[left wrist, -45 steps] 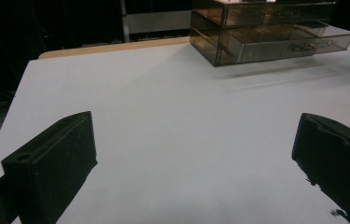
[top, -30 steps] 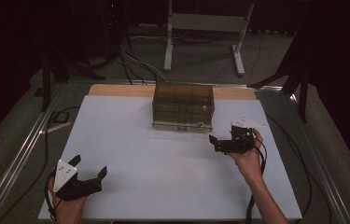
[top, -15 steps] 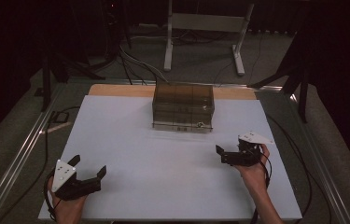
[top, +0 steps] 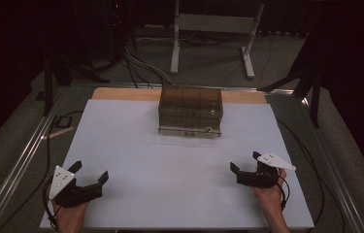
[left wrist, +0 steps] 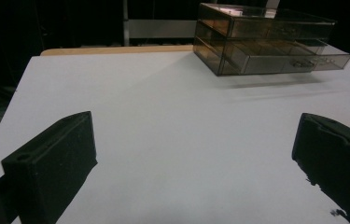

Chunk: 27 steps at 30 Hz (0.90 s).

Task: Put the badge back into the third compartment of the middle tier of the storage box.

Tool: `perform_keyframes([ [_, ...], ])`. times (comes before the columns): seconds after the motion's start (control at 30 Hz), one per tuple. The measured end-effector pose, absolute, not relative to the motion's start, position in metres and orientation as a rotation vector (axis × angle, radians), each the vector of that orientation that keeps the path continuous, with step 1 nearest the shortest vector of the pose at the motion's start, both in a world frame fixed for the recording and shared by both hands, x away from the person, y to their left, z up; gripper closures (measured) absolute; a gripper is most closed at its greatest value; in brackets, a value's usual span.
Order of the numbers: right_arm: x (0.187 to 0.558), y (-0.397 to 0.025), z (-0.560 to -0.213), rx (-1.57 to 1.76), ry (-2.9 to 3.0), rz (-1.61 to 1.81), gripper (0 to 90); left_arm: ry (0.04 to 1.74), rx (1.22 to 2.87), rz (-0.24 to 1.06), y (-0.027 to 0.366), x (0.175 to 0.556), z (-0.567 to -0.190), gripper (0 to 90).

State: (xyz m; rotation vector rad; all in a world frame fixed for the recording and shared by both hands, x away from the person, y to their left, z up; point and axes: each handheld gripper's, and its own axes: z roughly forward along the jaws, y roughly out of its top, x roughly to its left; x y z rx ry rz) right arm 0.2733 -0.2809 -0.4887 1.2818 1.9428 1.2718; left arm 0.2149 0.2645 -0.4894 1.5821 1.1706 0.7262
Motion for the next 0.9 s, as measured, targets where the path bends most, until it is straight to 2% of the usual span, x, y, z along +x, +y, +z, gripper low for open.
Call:
perform_keyframes([
  [0.4, 0.248, -0.297, -0.494, 1.250, 1.886, 1.350, 0.0, 1.147, 1.566, 0.725, 0.265, 0.218, -0.491, 0.7],
  [0.9, 0.239, -0.308, -0.492, 1.257, 1.837, 1.356, 0.0, 1.135, 1.597, 0.739, 0.261, 0.220, -0.493, 0.7],
])
